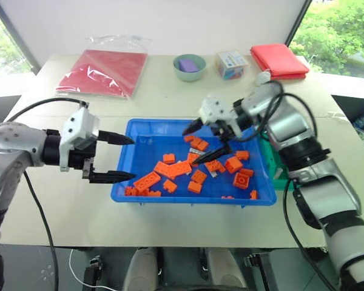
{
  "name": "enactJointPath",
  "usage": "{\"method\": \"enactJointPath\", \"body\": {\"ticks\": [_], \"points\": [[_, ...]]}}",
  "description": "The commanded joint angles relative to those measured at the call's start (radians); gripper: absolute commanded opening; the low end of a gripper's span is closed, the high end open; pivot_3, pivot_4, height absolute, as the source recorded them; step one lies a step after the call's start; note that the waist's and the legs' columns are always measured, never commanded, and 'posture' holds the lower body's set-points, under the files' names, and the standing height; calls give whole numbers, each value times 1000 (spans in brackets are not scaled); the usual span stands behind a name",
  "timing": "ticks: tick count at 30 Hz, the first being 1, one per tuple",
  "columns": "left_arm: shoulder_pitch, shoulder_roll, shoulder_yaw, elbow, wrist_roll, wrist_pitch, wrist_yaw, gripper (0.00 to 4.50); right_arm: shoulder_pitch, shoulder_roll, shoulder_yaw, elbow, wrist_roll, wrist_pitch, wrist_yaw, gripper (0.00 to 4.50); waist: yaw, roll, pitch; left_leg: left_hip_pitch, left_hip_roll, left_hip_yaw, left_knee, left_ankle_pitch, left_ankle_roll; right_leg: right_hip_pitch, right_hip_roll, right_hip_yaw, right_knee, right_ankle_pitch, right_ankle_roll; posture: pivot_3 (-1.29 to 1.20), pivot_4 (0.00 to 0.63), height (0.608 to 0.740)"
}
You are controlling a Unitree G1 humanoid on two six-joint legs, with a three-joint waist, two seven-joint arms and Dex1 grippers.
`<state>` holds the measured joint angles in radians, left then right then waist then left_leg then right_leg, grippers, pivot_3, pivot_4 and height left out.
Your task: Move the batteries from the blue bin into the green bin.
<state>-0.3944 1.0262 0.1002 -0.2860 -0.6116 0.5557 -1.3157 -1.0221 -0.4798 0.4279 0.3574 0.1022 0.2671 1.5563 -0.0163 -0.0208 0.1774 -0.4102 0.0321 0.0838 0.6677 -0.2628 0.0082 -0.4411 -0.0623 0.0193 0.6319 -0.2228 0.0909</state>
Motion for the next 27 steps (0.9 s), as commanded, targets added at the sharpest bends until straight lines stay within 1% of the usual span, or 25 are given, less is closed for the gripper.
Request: {"method": "enactJointPath", "body": {"ticks": [1, 5, 8, 13, 15, 17, 18, 20, 21, 25, 27], "points": [[-10, -3, 18, -22, -4, -12, 12, 4500, 3, 36, 29, 30, -38, -41, -22, 4467, -1, 0, 0, 0, 0, 0, 0, 0, 0, 0, 0, 0, 0, 0, 0, 0, 150, 736], [-3, -7, 30, -31, -9, -10, 26, 4500, 12, 88, 77, 135, -97, -106, -46, 4467, -1, 0, 0, 0, 0, 0, 0, 0, -1, 0, 1, 0, 0, 0, 0, 0, 150, 736], [-5, -10, 30, -29, -8, -11, 34, 4500, -4, 130, 78, 224, -125, -138, -73, 4467, -3, 0, 0, 0, 0, 0, 0, 0, -1, 0, 1, 0, 0, 0, 0, 0, 150, 736], [-6, -11, 34, -31, -9, -13, 46, 4500, -5, 161, 68, 310, -147, -183, -83, 4467, -3, 0, 0, 0, 0, -1, 0, 1, -1, 0, 1, 0, 0, 0, 0, 0, 150, 736], [-11, -9, 37, -29, -11, -10, 50, 4500, -7, 166, 60, 323, -147, -192, -81, 3955, -3, 0, 0, 0, 0, -1, 0, 1, -1, 0, 1, 0, 0, 0, 0, 0, 150, 736], [-14, -8, 40, -25, -12, -9, 52, 4500, -14, 171, 45, 322, -133, -181, -71, 3224, -3, 0, 0, 0, 0, -1, 0, 1, -1, 0, 1, 0, 0, 0, 0, 0, 150, 736], [-14, -7, 40, -23, -13, -10, 52, 4500, -18, 174, 36, 319, -126, -173, -66, 2625, -3, 0, 0, 0, 0, -1, 0, 1, -1, 0, 1, 0, 0, 0, 0, 0, 150, 736], [-13, -6, 41, -21, -12, -12, 51, 4500, -24, 180, 23, 314, -116, -162, -61, 1575, -3, 0, 0, 0, 0, -1, 0, 1, -1, 0, 1, 0, 0, 0, 0, 0, 150, 736], [-16, -6, 38, -17, -9, -15, 50, 4500, -28, 185, 15, 308, -108, -156, -58, 1197, -4, 0, 0, 0, 0, -1, 0, 1, -1, 0, 1, 0, 0, 0, 0, 0, 150, 736], [-28, -10, 27, -5, -1, -22, 49, 4500, -42, 214, -5, 288, -89, -126, -57, 1229, -4, 0, 0, 0, 0, -1, 0, 1, -1, 0, 2, 0, 0, 0, 0, 0, 150, 736], [-32, -13, 23, -3, 1, -24, 49, 4500, -53, 249, -9, 288, -88, -115, -79, 1229, -5, 0, 0, 0, 1, -1, 0, 1, -1, 0, 2, 0, 0, 0, 0, 0, 150, 736]]}}
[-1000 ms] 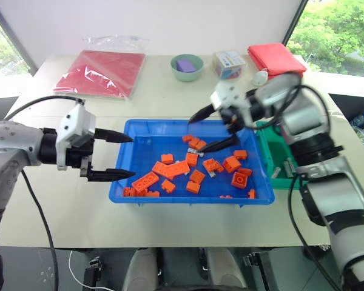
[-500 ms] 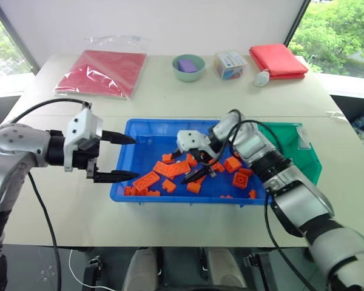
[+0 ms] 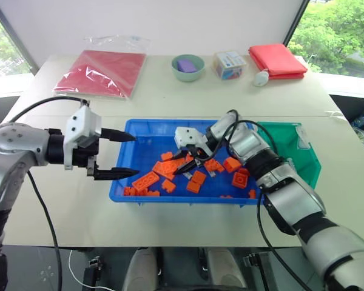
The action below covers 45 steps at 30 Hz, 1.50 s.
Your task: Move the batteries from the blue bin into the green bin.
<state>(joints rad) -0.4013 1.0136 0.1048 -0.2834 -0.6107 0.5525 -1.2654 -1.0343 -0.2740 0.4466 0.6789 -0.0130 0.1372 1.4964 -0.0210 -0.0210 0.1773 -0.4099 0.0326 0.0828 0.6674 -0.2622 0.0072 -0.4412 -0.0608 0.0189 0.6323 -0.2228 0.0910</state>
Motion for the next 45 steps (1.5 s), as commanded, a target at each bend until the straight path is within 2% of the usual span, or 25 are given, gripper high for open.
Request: {"method": "enactJointPath", "body": {"ticks": [1, 7, 9, 12, 14, 20, 23, 26, 34, 45], "points": [[-27, -2, 16, -6, 1, -22, 0, 4500, -47, 72, -29, -28, 24, 17, -43, 1229, -1, 0, 0, 0, 0, 0, 0, 0, 0, 0, 0, 0, 0, 0, 0, 0, 150, 736], [-42, -15, 6, -8, 3, -22, 6, 4500, -66, 208, -17, 28, -26, 20, -197, 1229, -3, 0, 0, 0, 0, 0, 0, 0, 0, -1, 1, 0, 1, 0, 0, 0, 150, 736], [-43, -17, 5, -9, 3, -22, 7, 4500, -63, 210, -9, 20, -47, 17, -221, 2314, 2, 0, 0, 0, 0, 0, 0, 0, 0, 0, 0, 0, 1, 0, 0, 0, 150, 736], [-46, -21, 3, -9, 4, -22, 10, 4500, -50, 183, -20, -42, -65, 37, -266, 3666, 8, -1, 0, 0, 0, 0, 0, 1, -1, 1, -1, -1, 0, 0, 0, 0, 150, 736], [-49, -28, 1, -8, 3, -19, 12, 4500, -25, 141, -47, -147, -59, 120, -294, 3666, 7, -1, 0, 0, -1, 0, 0, 1, -1, 1, -2, 0, 0, 0, 0, 0, 150, 736], [-86, -62, -26, 7, -2, -8, 9, 4500, 185, -77, -136, -676, 4, 523, -319, 3666, 9, -1, -1, 0, -1, -2, 0, 0, -1, 1, -1, -2, 0, 0, 0, 0, 150, 736], [-121, -86, -59, 32, 9, -11, -1, 4500, 269, -126, -220, -855, 54, 738, -391, 3666, 2, -1, -1, 0, -1, -2, 0, 1, -1, 1, -1, -2, 0, 0, 0, 0, 150, 736], [-159, -109, -98, 71, 25, -26, -26, 4500, 355, -175, -245, -995, 103, 903, -427, 3666, 3, -1, -1, 0, 0, -2, 0, 1, -1, 1, 1, -1, 0, 0, 0, 0, 150, 736], [-244, -164, -160, 155, 80, -74, -64, 4500, 445, -217, -227, -1101, 204, 1031, -516, 3666, 5, -2, -1, 0, 0, -2, 0, 1, -1, 1, 1, -1, 0, -1, -2, 0, 150, 736], [-245, -170, -147, 147, 94, -79, -67, 4500, 454, -217, -155, -1042, 275, 1002, -590, 3666, 5, -2, 0, 0, 0, -3, 0, 1, -1, 1, 1, -1, -1, -1, -2, 0, 150, 736]]}}
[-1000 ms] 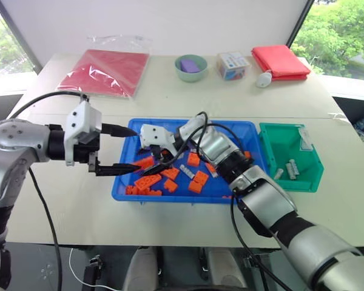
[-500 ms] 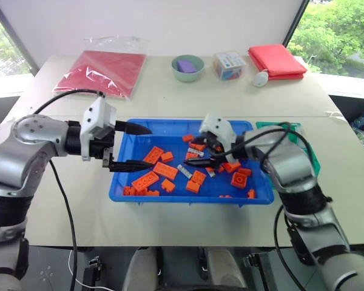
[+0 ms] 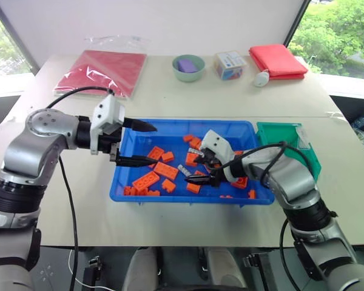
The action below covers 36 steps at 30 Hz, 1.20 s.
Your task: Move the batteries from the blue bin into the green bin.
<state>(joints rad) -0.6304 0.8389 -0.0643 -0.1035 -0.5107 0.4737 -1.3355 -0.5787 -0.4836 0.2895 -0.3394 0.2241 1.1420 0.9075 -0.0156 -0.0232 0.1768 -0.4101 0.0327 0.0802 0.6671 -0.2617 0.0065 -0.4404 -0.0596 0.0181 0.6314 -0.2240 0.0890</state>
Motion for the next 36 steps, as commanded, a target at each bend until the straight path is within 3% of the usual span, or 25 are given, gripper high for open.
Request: {"method": "enactJointPath", "body": {"ticks": [1, 12, 19, 20, 24, 29, 32, 36], "points": [[-12, 9, 24, -33, -4, -2, 5, 4500, -1, -9, 4, -24, 48, -3, -2, 3666, 1, 0, 0, 0, 0, 0, 0, 0, 0, 0, 0, 0, 0, 0, 0, 0, 150, 736], [1, 24, 39, -57, -10, 11, 20, 4500, -30, 4, 124, 191, -25, -200, -50, 3666, -2, -1, 0, 0, 0, 0, 0, 0, 0, 0, 0, 0, 0, 0, 0, 0, 150, 736], [9, 30, 41, -64, -13, 14, 14, 4500, -44, 8, 145, 211, -44, -251, -57, 225, 0, -1, 0, 0, 0, 0, 0, 0, 0, 0, 0, 0, 0, 0, 0, 0, 150, 736], [11, 29, 41, -65, -13, 13, 13, 4500, -43, 4, 146, 202, -46, -254, -56, 54, 0, -1, -1, 0, 0, 0, 0, 0, 0, 0, 0, 0, 0, 0, 0, 0, 150, 736], [18, 25, 38, -66, -14, 10, 10, 4500, -44, 4, 114, 156, -20, -217, -57, 66, 0, -1, -1, 0, 0, 0, 0, 0, 0, 0, 0, 0, 0, 0, 0, 0, 150, 736], [23, 4, 36, -68, -26, 14, 12, 4500, -90, -18, -91, 48, 100, -76, -73, 66, 3, -1, 0, 0, 0, 0, 0, 0, 0, 0, 0, 0, 0, 0, 0, 0, 150, 736], [37, -4, 34, -70, -23, 1, 11, 4500, -114, -120, -270, -3, 179, 32, -61, 66, 6, -1, 0, 0, 0, -1, 0, 0, 0, 0, -1, 0, 0, 0, 0, 0, 150, 736], [52, -14, 41, -66, -25, -13, 15, 4500, -73, -311, -414, 12, 200, 52, -49, 66, 8, -2, 0, -1, 0, 0, 0, 0, 1, 1, -3, -1, -2, -1, -1, 0, 150, 736]]}}
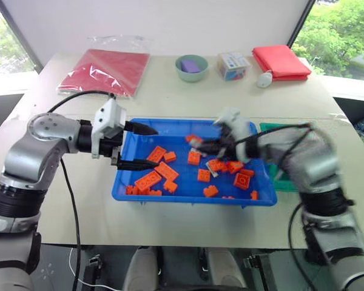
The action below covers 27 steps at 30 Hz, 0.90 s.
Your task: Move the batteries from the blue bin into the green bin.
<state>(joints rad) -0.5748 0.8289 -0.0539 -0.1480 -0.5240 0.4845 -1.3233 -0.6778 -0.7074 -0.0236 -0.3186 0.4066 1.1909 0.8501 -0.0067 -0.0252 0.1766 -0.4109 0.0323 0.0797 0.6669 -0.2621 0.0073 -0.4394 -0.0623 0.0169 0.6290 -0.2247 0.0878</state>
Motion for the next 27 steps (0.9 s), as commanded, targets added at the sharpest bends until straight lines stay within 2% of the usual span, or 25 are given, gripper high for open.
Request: {"method": "enactJointPath", "body": {"ticks": [1, 5, 9, 11, 12, 16, 18, 22, 27], "points": [[-3, -9, 32, -18, -11, -28, 5, 4500, 57, -140, -137, 9, 9, -10, 10, 66, -3, 0, 0, 0, 0, 0, 0, 0, 0, 0, 0, 0, 0, 0, 0, 0, 150, 736], [-1, -19, 32, -5, -6, -44, 5, 4500, 206, -281, -235, 42, 2, -61, 34, 66, -5, -1, 0, 0, 0, 0, 0, 0, 0, 0, 0, 0, 0, 0, 0, 0, 150, 736], [-15, -31, 21, 10, 1, -54, 4, 4500, 313, -322, -274, 67, -10, -107, 11, 66, -15, -1, 0, 2, 1, 0, 0, 0, 1, 0, 2, 2, 0, 0, 0, 0, 150, 736], [-23, -37, 17, 16, 4, -57, 5, 4500, 342, -327, -264, 79, -24, -148, 2, 1114, -13, -1, 0, 2, 1, 0, 0, 0, 1, 0, 2, 3, 0, 0, 0, 0, 150, 736], [-26, -39, 16, 17, 5, -57, 5, 4500, 346, -324, -259, 82, -24, -160, -1, 1501, -12, -1, 0, 2, 1, 0, 0, 0, 0, 0, 2, 3, 0, 0, 0, 0, 150, 736], [-32, -40, 15, 15, 7, -53, 3, 4500, 294, -310, -207, 93, -33, -223, -17, 3573, -12, -1, 0, 2, 0, 0, 0, 0, 1, 0, 2, 4, 0, 0, 0, 0, 150, 736], [-35, -37, 17, 13, 7, -50, 1, 4500, 240, -301, -168, 71, -4, -224, 6, 3573, -12, -1, 0, 2, 0, 0, 0, 0, 1, -1, 2, 4, 0, 0, 0, 0, 150, 736], [-41, -31, 19, 10, 7, -41, 3, 4500, 98, -183, -38, 20, 32, -204, -7, 3573, -15, -1, 0, 2, 2, -1, 0, 0, 1, -1, 4, 4, 0, 0, 0, 0, 150, 736], [-45, -26, 24, -9, 3, -26, 15, 4500, 46, -29, 188, 87, -61, -321, -11, 3573, -5, -1, 1, 1, 2, -1, -1, 0, 1, -1, 4, 3, 0, 0, 0, 0, 150, 736]]}}
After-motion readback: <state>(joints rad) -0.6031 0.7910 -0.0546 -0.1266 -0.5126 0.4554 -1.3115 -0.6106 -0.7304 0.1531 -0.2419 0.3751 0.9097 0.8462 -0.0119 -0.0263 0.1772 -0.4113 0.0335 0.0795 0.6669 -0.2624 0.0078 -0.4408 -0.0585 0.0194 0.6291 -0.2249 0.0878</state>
